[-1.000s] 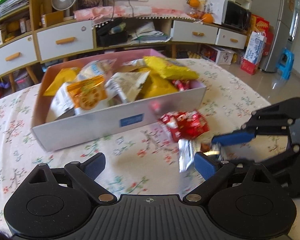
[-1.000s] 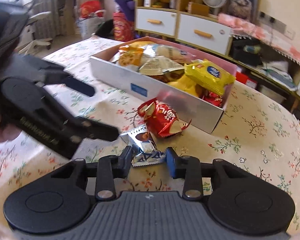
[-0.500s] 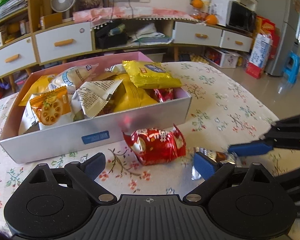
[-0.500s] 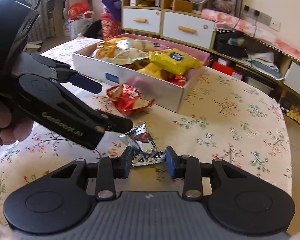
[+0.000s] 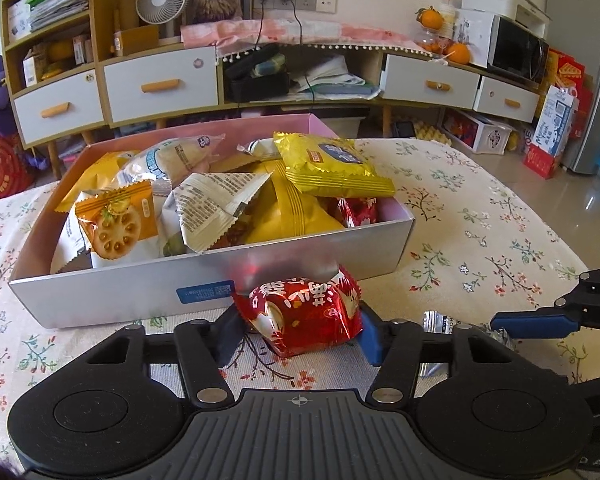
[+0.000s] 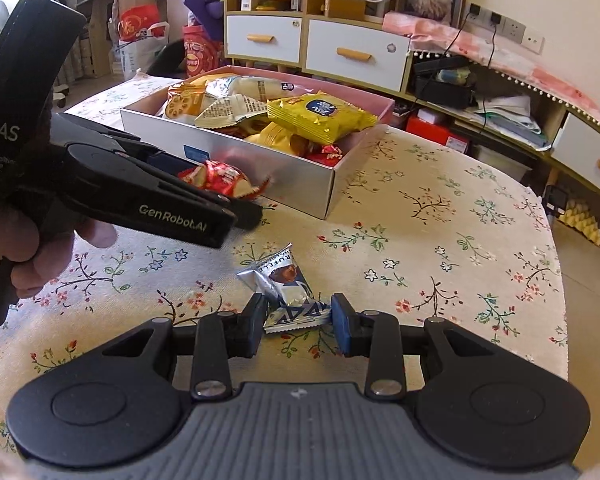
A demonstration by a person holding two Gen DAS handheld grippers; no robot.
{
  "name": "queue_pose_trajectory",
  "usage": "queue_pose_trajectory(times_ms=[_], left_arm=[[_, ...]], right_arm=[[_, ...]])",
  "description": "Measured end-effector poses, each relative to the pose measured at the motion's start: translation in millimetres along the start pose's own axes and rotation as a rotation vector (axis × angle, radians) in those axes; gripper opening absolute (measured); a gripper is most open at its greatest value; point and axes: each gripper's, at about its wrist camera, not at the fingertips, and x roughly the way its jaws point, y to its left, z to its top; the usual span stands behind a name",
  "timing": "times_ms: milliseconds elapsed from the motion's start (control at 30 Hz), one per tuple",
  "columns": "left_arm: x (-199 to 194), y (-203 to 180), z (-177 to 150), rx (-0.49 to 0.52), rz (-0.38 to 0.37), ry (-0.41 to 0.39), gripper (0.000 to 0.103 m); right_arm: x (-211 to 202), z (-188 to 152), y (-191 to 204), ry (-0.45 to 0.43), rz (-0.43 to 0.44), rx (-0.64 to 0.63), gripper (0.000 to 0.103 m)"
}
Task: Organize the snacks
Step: 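Grasp the red candy wrapper with the left tool while the right tool grasps the silver foil pack, then carry the red wrapper and silver foil pack into the pink box with both tools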
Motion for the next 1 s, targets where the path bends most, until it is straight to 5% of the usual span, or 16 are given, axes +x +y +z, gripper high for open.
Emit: queue_pose_trajectory(times_ms=[200, 1000], left_arm=[[-7, 4, -2, 0.019, -0.021, 0.007, 0.046], [-62, 54, -13, 0.040, -0.042, -0.018, 0.045]], right_arm=[[-2, 2, 0, -0.005, -0.012, 0.004, 0.032], [-3, 36, 24, -0.066, -0.017, 0.002, 0.032]])
